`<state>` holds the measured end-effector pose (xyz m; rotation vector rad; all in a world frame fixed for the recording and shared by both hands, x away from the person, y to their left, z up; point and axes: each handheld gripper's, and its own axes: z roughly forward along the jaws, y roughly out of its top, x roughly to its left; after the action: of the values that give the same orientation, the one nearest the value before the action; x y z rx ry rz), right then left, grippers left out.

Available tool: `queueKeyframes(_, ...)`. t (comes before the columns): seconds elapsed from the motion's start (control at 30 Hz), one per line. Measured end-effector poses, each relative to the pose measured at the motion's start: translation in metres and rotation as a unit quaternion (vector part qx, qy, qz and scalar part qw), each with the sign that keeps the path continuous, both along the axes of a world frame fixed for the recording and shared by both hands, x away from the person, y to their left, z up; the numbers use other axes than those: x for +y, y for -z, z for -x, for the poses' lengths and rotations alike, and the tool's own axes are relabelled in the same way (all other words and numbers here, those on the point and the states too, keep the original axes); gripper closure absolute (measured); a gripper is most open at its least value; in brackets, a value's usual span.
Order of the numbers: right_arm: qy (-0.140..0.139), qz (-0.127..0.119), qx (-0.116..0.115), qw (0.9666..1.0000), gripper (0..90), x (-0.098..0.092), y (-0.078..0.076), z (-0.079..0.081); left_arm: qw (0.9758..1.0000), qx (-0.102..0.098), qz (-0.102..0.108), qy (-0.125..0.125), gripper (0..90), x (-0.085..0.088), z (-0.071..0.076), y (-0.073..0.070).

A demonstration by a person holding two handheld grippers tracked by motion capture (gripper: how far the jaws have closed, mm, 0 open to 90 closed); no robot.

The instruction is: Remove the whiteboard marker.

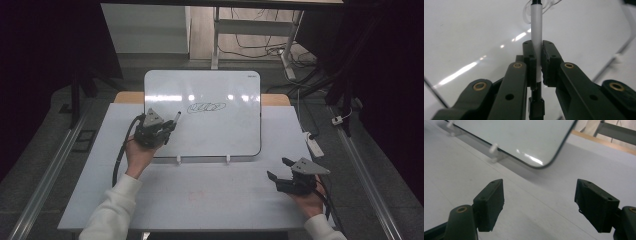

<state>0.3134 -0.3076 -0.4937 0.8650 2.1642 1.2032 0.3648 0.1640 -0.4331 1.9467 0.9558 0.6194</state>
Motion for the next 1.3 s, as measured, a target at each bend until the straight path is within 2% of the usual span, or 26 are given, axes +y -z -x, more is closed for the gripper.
queueKeyframes(0.03,-0.004,-0.005,-0.002,1.0,24.0,0.002,-0.001,0.001,0.9997,-0.002,0.019,0.018,81.5,-0.002,0.005,-0.003)
queueKeyframes(0.1,-0.008,-0.008,-0.005,0.9999,24.1,0.003,-0.001,0.001,0.9993,-0.003,0.026,0.026,81.5,-0.003,0.008,-0.005)
queueKeyframes(0.13,-0.021,-0.016,0.0,0.9997,24.6,0.009,-0.004,0.003,0.9982,-0.004,0.041,0.044,81.5,-0.007,0.012,-0.008)
queueKeyframes(0.2,-0.028,-0.024,0.005,0.9993,24.7,0.015,-0.006,0.004,0.9976,-0.003,0.047,0.051,81.5,-0.01,0.014,-0.008)
queueKeyframes(0.23,-0.033,-0.029,0.009,0.999,24.6,0.018,-0.008,0.005,0.9965,-0.003,0.053,0.065,81.5,-0.016,0.017,-0.009)
queueKeyframes(0.27,-0.037,-0.034,0.013,0.9987,24.6,0.022,-0.009,0.005,0.9965,-0.003,0.053,0.065,81.4,-0.016,0.017,-0.009)
queueKeyframes(0.33,-0.042,-0.041,0.019,0.9981,24.7,0.03,-0.011,0.005,0.9942,0.004,0.064,0.087,81.4,-0.026,0.019,-0.007)
queueKeyframes(0.4,-0.054,-0.053,0.032,0.9966,25.9,0.039,-0.013,0.003,0.9938,0.006,0.061,0.093,81.4,-0.03,0.02,-0.006)
queueKeyframes(0.43,-0.054,-0.053,0.032,0.9966,25.9,0.039,-0.013,0.003,0.9932,0.007,0.061,0.098,81.4,-0.034,0.021,-0.005)
queueKeyframes(0.47,-0.061,-0.059,0.047,0.9953,26.7,0.049,-0.013,0.002,0.992,0.01,0.06,0.111,81.4,-0.044,0.022,-0.003)
queueKeyframes(0.53,-0.068,-0.065,0.058,0.9939,27.8,0.057,-0.013,0.0,0.9914,0.011,0.058,0.117,81.4,-0.048,0.023,-0.001)
queueKeyframes(0.57,-0.071,-0.067,0.064,0.9932,28.1,0.062,-0.012,-0.001,0.9902,0.013,0.053,0.128,81.4,-0.058,0.025,0.002)
queueKeyframes(0.6,-0.071,-0.067,0.064,0.9932,28.1,0.062,-0.012,-0.001,0.9902,0.013,0.053,0.128,81.5,-0.058,0.025,0.002)
queueKeyframes(0.63,-0.08,-0.079,0.081,0.9904,29.9,0.072,-0.012,-0.004,0.9895,0.015,0.048,0.135,81.4,-0.064,0.026,0.003)
queueKeyframes(0.67,-0.083,-0.082,0.087,0.9893,30.3,0.077,-0.011,-0.006,0.9883,0.017,0.044,0.145,81.4,-0.073,0.028,0.006)
queueKeyframes(0.8,-0.095,-0.085,0.099,0.9869,30.8,0.091,-0.01,-0.009,0.9865,0.019,0.036,0.159,81.4,-0.085,0.031,0.009)
queueKeyframes(0.83,-0.105,-0.09,0.108,0.9845,31.6,0.102,-0.009,-0.011,0.9858,0.019,0.035,0.163,81.4,-0.089,0.033,0.01)
queueKeyframes(0.87,-0.108,-0.094,0.112,0.9834,32.1,0.106,-0.009,-0.011,0.9848,0.02,0.034,0.169,81.4,-0.094,0.035,0.012)
queueKeyframes(1.03,-0.121,-0.111,0.132,0.9776,35.6,0.127,-0.01,-0.013,0.9832,0.022,0.029,0.179,81.4,-0.107,0.039,0.018)
queueKeyframes(1.17,-0.116,-0.122,0.155,0.9734,41.2,0.137,-0.008,-0.017,0.9825,0.022,0.023,0.183,81.4,-0.114,0.041,0.021)
queueKeyframes(1.3,-0.106,-0.132,0.166,0.9714,45.7,0.141,-0.006,-0.021,0.9827,0.018,0.016,0.183,81.4,-0.12,0.043,0.024)
